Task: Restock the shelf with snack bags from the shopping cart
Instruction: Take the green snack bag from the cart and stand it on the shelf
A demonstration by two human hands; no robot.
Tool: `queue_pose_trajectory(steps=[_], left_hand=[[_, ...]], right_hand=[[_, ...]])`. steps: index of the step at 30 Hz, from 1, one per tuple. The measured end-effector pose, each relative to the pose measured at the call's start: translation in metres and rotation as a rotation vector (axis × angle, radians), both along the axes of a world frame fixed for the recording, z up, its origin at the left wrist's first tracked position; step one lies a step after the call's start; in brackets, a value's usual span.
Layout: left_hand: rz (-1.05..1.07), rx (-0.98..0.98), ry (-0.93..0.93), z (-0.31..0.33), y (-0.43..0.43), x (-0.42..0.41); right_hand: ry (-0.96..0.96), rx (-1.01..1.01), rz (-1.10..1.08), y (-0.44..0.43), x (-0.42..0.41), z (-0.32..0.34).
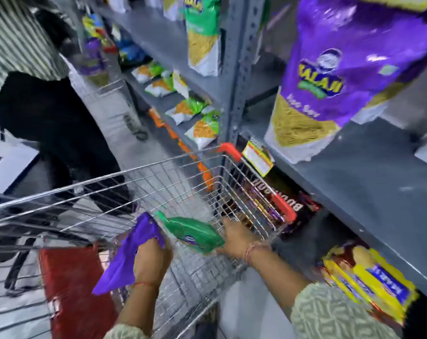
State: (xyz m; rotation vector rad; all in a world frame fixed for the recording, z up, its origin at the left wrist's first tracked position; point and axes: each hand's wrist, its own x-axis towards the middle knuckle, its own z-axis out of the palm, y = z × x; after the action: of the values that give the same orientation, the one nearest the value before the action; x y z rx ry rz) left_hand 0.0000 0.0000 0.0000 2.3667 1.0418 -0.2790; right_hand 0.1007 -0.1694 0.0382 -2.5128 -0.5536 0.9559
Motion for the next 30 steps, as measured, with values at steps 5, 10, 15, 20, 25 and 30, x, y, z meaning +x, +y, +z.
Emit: queue_pose_trajectory(steps=[5, 10, 15, 20, 25, 30], left_hand=[[0.070, -0.216, 0.004, -0.032, 0.022, 0.029], [0.265, -0.582, -0.163, -0.066, 0.025, 0.051], [0.343, -0.658, -0.305, -0.082, 0.026, 0.059], [0.383, -0.681, -0.551, -0.047, 0.011, 0.063], [0.278, -0.690, -0.924, 0.033, -0.031, 0.049], [0.032, -0.616, -1.248, 0.132, -0.094, 0.057]], right_hand=[[-0.050, -0.039, -0.187, 0.021, -0.005, -0.028], [-0.035, 0.037, -0.448, 0.017, 0.007, -0.036], [0.060, 0.111, -0.585, 0.011, 0.016, -0.044], [0.005, 0.339, -0.696, -0.004, 0.016, -0.030], [0.041, 0.987, -0.874, -0.038, 0.014, 0.032], [-0.151, 1.457, -0.938, -0.098, 0.005, 0.116]])
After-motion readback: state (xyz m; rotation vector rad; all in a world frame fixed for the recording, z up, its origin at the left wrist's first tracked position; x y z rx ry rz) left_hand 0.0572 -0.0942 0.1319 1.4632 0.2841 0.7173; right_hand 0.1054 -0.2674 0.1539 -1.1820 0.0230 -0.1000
